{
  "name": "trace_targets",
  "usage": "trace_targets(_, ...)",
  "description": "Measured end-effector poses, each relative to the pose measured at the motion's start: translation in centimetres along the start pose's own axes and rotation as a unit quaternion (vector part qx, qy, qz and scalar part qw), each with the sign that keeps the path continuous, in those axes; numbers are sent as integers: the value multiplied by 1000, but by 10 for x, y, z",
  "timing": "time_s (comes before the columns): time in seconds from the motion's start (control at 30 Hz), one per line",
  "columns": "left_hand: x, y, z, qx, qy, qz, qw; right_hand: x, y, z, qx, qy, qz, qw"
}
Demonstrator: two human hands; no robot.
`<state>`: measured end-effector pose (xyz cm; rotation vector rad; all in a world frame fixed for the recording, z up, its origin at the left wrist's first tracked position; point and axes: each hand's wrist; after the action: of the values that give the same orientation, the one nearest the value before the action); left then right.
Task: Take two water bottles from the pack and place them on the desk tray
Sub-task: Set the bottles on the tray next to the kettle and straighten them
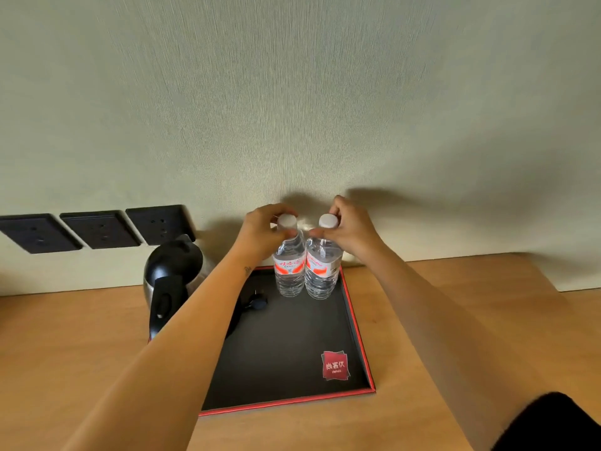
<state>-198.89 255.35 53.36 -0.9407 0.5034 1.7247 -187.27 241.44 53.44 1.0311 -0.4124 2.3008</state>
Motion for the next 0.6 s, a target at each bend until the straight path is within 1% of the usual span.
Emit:
trace_targets(0.13,-1,1,-2,3,5,6,1000,2,2,5,22,52,5,998)
trace_targets(0.27,1,2,-3,3,26,18,1000,0,7,14,105,-18,32,994)
trace_targets(0.3,1,3,-3,4,27,20,999,-1,7,15,115,-22,33,993)
trace_targets(0.37,0,3,-2,8,24,21,999,-3,9,15,107,-28,28,993)
trace_targets(0.47,-1,2,-2,14,19,22,999,-4,8,11,66,-34,26,997)
trace_targets(0.6,-1,0,-2,16,14,21,1000,-1,7,6,1,5,22,1000)
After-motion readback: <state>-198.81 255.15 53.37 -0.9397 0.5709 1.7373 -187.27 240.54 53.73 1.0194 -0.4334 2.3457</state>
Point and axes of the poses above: each hand's wrist, its own y-axis away from the middle knuckle, its own z-axis out of the back of the hand, x = y × z, and after that the axes turned 11 degrees about x, right-handed
